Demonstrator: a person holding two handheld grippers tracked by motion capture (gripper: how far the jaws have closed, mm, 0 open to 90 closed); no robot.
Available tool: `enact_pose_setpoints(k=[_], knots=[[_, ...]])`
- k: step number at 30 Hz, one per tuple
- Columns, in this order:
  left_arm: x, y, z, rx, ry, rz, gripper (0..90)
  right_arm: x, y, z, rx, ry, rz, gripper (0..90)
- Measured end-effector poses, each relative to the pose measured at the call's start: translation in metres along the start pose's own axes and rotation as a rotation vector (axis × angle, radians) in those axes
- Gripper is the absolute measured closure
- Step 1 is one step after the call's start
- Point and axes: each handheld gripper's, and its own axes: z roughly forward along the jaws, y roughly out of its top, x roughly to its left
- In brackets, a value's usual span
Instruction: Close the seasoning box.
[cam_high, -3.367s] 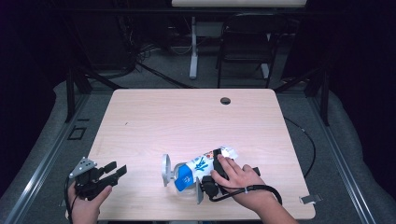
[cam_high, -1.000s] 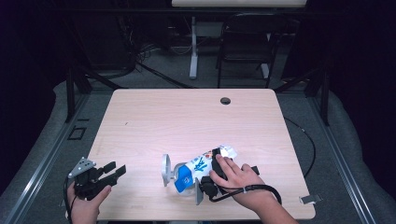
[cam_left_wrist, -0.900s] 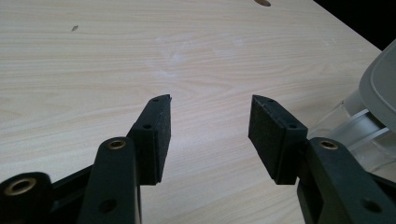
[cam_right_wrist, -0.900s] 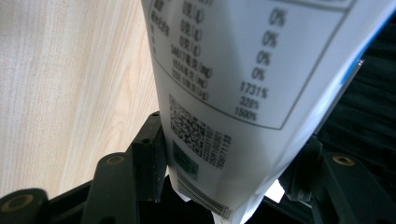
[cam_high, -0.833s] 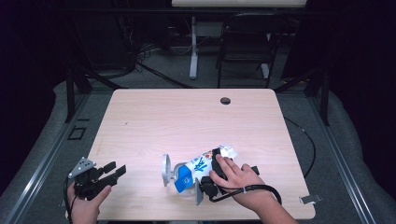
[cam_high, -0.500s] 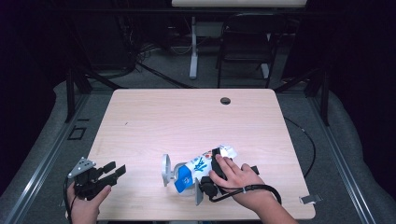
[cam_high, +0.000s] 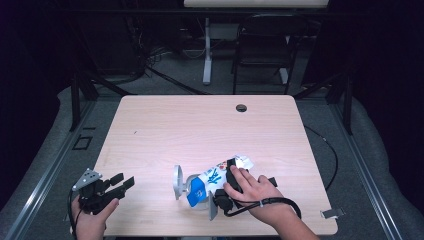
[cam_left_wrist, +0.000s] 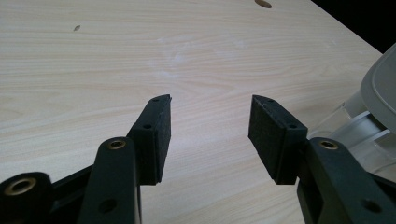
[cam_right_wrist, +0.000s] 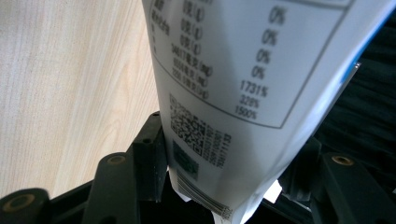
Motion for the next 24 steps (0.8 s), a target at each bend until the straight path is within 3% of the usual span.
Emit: enact_pose_setpoints(k=[24], knots=[[0.0003,-0.0001,0.0002,0.004,-0.001,-0.001,49.6,-0.0003,-0.0003,0.0003,-0.008,-0.003,-0.002,45.2]])
